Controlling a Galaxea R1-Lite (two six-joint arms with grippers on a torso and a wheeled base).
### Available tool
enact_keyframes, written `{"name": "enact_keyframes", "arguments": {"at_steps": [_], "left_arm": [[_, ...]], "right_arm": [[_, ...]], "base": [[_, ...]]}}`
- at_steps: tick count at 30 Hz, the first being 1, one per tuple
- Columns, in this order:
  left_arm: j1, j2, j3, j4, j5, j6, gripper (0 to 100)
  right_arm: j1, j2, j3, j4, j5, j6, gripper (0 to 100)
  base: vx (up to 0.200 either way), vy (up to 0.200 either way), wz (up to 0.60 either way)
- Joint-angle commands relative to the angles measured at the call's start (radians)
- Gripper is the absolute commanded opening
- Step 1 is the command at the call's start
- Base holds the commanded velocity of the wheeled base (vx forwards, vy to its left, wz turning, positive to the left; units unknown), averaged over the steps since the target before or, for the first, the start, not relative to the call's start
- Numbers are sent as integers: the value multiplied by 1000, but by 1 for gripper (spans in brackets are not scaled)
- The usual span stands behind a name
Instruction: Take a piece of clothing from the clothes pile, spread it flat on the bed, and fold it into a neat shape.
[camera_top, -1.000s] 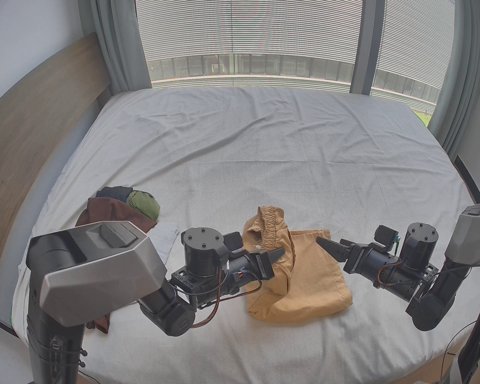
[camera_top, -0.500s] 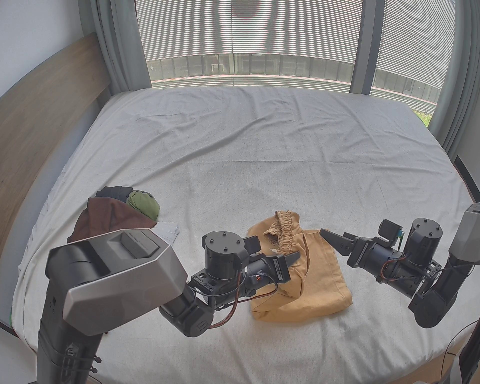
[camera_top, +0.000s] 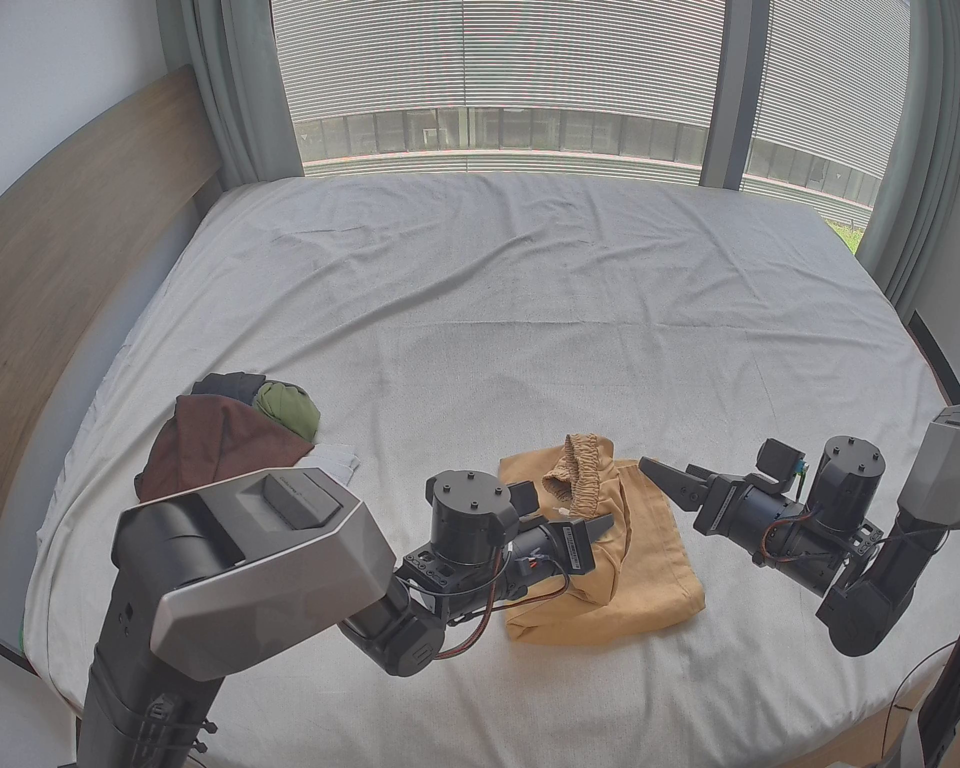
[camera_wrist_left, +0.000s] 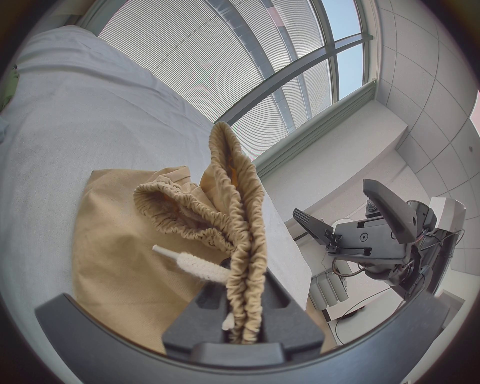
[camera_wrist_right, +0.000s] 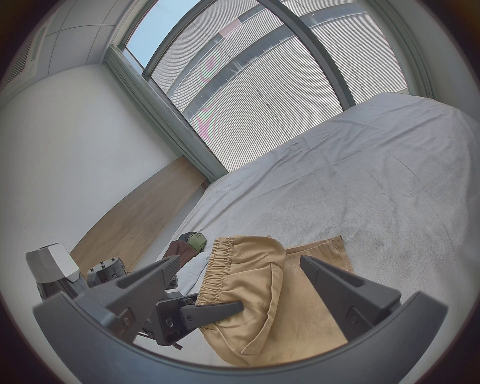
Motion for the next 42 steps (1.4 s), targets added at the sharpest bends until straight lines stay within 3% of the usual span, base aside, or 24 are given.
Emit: {"name": "enact_keyframes", "arguments": {"at_steps": [1,7,8,18,24,32,42], "left_arm": [[-8,5,-14,4,-1,-1,0],[-12,5,-20,30,-1,-1,0],[-12,7,-20,30,1,-1,100],[-36,8,-34,18,12,1,100],[-18,-18,51,-8,39,4,100],[88,-105,246,-97,48,33,100],[292,-189,551,-366,21,75,100]], "right_arm": [[2,4,1,0,1,0,100],[2,2,-1,0,1,0,100],[2,2,-1,0,1,0,100],[1,4,1,0,1,0,100],[11,10,10,4,1,0,100],[48,50,33,1,1,0,100],[80,125,50,6,-12,-2,100]], "base": [[0,0,0],[0,0,0],[0,0,0],[0,0,0],[0,0,0],[0,0,0],[0,0,0]]}}
